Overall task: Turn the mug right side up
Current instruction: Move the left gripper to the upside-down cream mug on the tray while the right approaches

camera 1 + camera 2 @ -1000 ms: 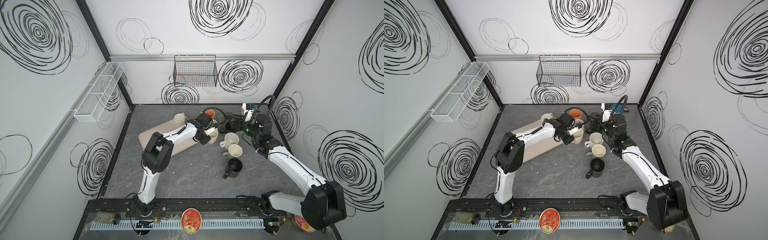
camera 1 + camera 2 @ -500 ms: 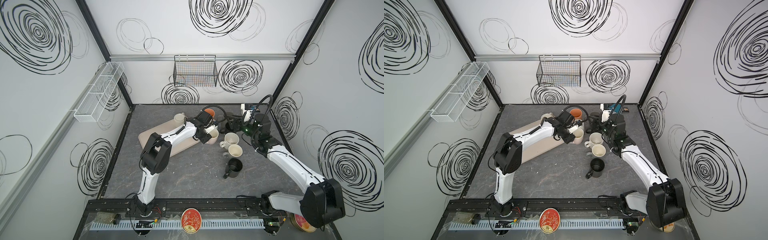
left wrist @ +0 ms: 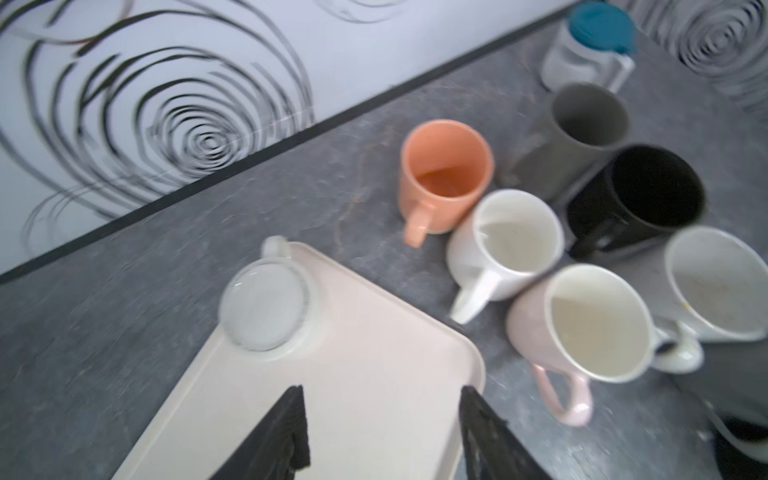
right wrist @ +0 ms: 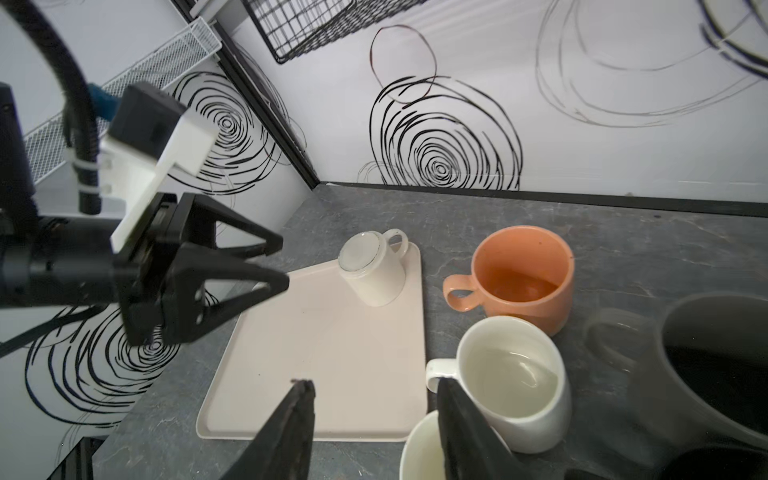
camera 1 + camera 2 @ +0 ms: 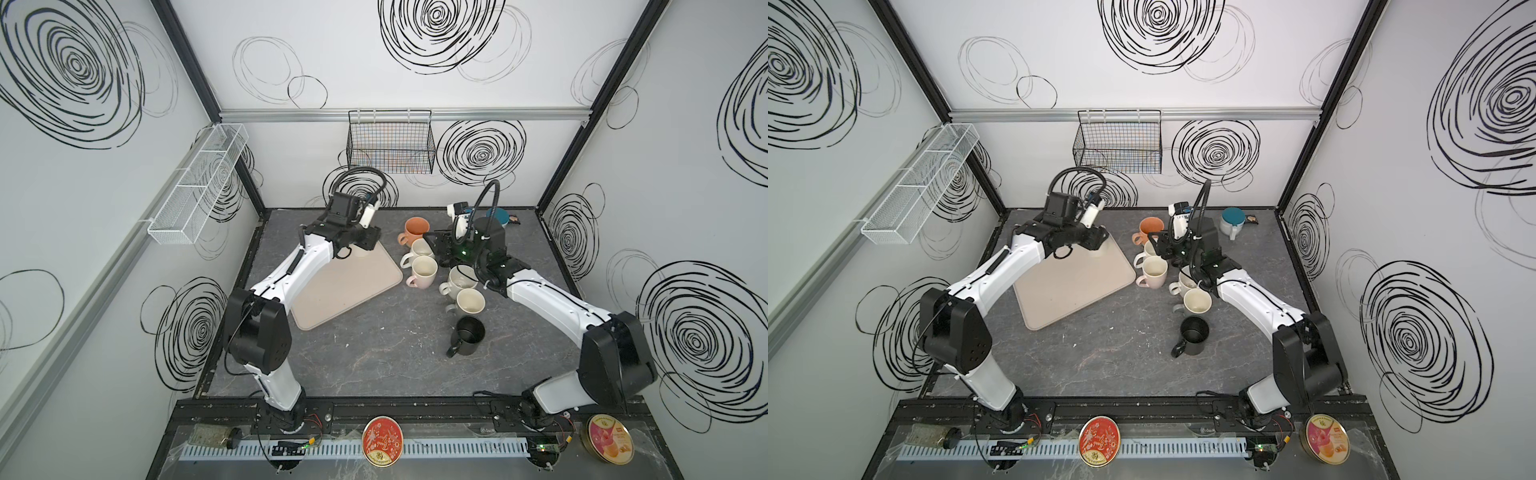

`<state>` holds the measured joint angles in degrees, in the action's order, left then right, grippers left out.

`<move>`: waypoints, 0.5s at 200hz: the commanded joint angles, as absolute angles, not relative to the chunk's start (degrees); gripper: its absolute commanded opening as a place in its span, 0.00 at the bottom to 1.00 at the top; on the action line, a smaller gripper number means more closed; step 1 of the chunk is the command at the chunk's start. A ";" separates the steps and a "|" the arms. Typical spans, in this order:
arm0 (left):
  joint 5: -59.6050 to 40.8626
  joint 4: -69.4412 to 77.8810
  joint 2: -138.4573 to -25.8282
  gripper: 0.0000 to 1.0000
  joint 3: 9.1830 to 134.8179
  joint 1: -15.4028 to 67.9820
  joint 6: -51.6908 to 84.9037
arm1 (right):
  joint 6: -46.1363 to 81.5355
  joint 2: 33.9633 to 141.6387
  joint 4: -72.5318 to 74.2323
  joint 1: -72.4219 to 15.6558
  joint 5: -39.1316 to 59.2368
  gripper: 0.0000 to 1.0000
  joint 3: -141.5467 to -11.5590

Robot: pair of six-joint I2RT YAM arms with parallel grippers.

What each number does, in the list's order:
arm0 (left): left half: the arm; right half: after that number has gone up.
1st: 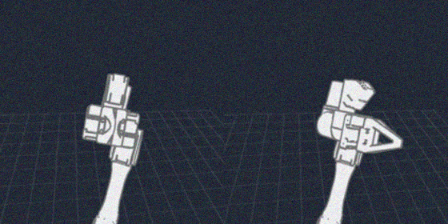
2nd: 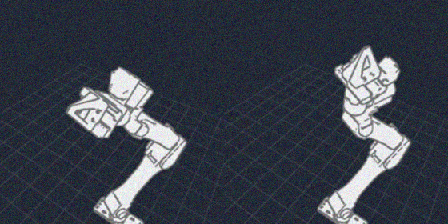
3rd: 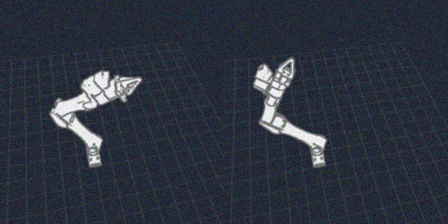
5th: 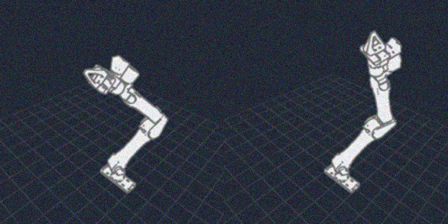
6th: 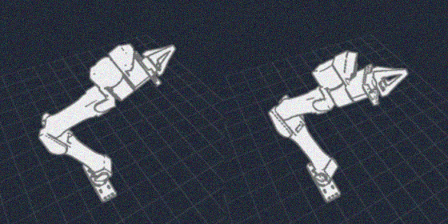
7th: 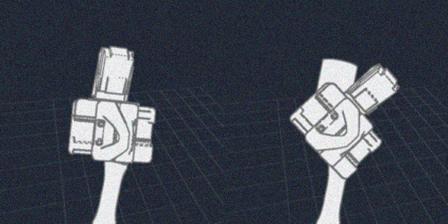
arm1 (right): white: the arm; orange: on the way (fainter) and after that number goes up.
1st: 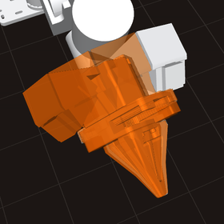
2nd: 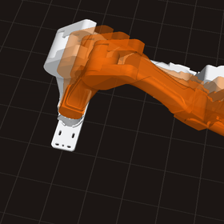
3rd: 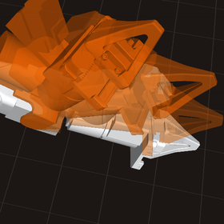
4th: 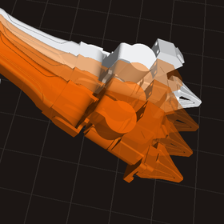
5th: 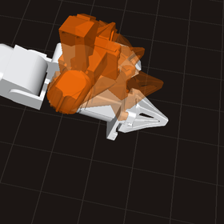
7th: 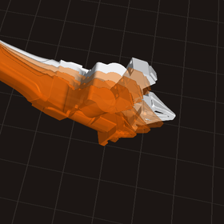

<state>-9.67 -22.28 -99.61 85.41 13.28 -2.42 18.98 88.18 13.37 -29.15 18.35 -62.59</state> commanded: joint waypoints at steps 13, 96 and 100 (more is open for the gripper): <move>-11.21 -13.80 -105.77 0.64 87.16 8.01 6.42 | 18.25 94.90 9.86 -33.12 18.35 0.52 -69.92; -9.41 -17.39 -128.21 0.66 106.45 7.56 5.33 | 18.51 104.05 7.12 -35.33 17.47 0.51 -77.38; -9.69 -17.16 -128.48 0.66 106.60 7.56 5.36 | 18.46 104.18 7.12 -35.35 17.48 0.52 -77.51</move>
<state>-8.93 -18.26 -126.43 103.50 7.90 4.14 18.81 103.57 7.77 -35.20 18.02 -75.00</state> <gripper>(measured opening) 0.657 0.516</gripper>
